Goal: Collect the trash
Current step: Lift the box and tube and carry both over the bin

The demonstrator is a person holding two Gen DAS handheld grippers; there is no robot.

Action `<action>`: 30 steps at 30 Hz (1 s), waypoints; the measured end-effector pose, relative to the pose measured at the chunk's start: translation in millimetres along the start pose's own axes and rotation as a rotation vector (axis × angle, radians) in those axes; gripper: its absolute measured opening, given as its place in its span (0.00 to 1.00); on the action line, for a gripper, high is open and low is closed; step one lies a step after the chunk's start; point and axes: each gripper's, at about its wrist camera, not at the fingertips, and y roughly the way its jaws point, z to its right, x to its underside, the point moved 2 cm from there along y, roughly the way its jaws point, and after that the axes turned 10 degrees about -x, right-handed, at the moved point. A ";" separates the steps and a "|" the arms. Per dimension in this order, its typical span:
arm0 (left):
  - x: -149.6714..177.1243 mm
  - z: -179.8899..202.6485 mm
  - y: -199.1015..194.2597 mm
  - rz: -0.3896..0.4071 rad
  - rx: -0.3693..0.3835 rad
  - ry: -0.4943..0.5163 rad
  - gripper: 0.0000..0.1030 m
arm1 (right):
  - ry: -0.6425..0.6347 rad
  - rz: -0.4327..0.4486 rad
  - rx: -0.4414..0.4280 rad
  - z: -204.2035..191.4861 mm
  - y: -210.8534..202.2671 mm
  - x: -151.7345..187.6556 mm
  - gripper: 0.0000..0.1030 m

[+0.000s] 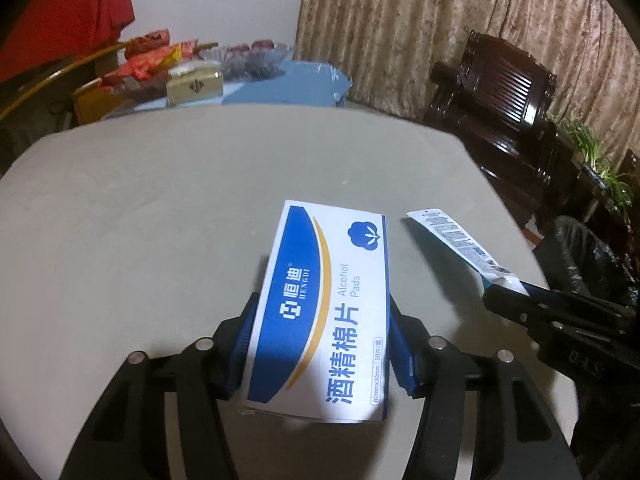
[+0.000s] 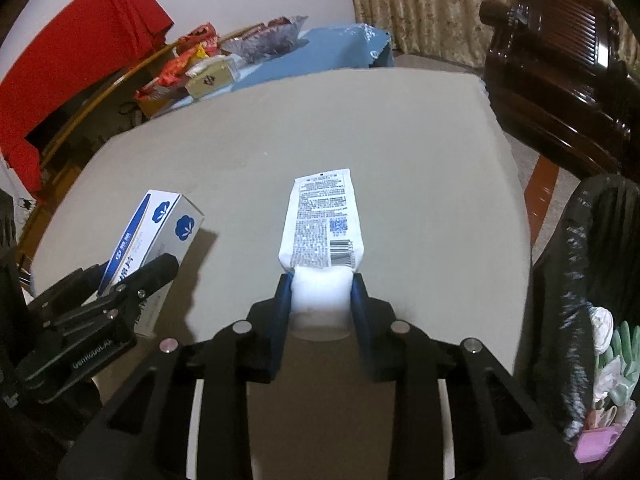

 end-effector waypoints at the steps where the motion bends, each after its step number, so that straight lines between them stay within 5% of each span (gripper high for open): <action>1: -1.5 1.0 -3.1 0.003 0.000 -0.001 0.55 | -0.003 0.009 -0.005 -1.9 -5.6 -1.6 0.28; 16: -19.2 19.4 -70.3 0.074 0.034 -0.007 0.55 | -0.050 0.136 -0.035 -14.7 -103.5 -9.2 0.28; 30: -25.4 92.2 -132.8 0.161 0.149 0.060 0.56 | -0.018 0.266 0.035 18.1 -211.5 10.8 0.28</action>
